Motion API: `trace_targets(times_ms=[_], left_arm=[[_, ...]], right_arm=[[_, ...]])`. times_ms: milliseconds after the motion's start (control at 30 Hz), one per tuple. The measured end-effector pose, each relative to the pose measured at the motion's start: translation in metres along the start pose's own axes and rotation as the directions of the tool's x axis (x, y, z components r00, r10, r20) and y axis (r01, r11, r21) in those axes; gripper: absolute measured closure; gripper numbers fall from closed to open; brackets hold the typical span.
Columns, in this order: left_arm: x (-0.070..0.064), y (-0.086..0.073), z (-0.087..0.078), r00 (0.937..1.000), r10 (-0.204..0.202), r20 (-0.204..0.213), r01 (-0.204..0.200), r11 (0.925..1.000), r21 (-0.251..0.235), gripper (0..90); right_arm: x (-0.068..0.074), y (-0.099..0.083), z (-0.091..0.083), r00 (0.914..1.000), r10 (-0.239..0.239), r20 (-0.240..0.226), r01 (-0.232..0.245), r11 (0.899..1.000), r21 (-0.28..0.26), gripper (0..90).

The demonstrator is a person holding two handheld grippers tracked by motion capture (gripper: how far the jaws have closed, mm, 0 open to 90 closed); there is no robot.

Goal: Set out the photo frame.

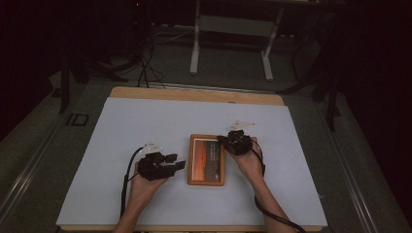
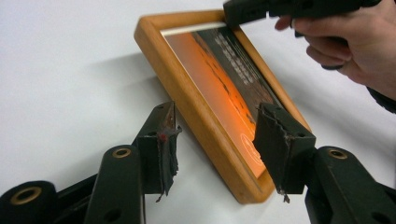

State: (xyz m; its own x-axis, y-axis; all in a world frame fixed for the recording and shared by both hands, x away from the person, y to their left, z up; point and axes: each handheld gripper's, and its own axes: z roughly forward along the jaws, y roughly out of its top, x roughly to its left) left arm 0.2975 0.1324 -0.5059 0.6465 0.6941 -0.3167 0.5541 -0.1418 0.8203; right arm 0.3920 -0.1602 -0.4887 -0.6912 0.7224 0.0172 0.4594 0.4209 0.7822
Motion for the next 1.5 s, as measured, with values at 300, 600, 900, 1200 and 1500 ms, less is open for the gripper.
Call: trace_targets(times_ms=[300,600,900,1200,1500], left_arm=[[-0.008,-0.003,0.005,0.9995,0.020,-0.026,-0.021,0.9997,-0.013,43.4],[-0.009,-0.004,0.008,0.9997,0.016,-0.017,-0.016,0.9996,-0.022,37.0],[-0.015,-0.002,0.009,1.0000,0.000,-0.007,0.000,0.9993,-0.037,33.4],[-0.024,0.001,0.011,1.0000,-0.003,0.004,0.003,0.9987,-0.050,27.5],[-0.039,0.004,0.022,0.9997,-0.005,0.023,0.005,0.9993,-0.037,21.8]], right_arm=[[0.000,-0.001,0.003,1.0000,0.001,-0.007,-0.001,1.000,0.003,90.0],[-0.003,-0.003,0.003,0.9998,0.012,-0.013,-0.012,1.000,-0.002,90.0],[-0.012,-0.009,0.003,0.9989,0.047,-0.009,-0.046,0.999,0.012,90.0],[-0.023,-0.019,0.007,0.9961,0.088,0.006,-0.088,0.996,0.033,90.0],[-0.028,-0.026,0.011,0.9922,0.125,0.009,-0.125,0.991,0.046,90.0]])
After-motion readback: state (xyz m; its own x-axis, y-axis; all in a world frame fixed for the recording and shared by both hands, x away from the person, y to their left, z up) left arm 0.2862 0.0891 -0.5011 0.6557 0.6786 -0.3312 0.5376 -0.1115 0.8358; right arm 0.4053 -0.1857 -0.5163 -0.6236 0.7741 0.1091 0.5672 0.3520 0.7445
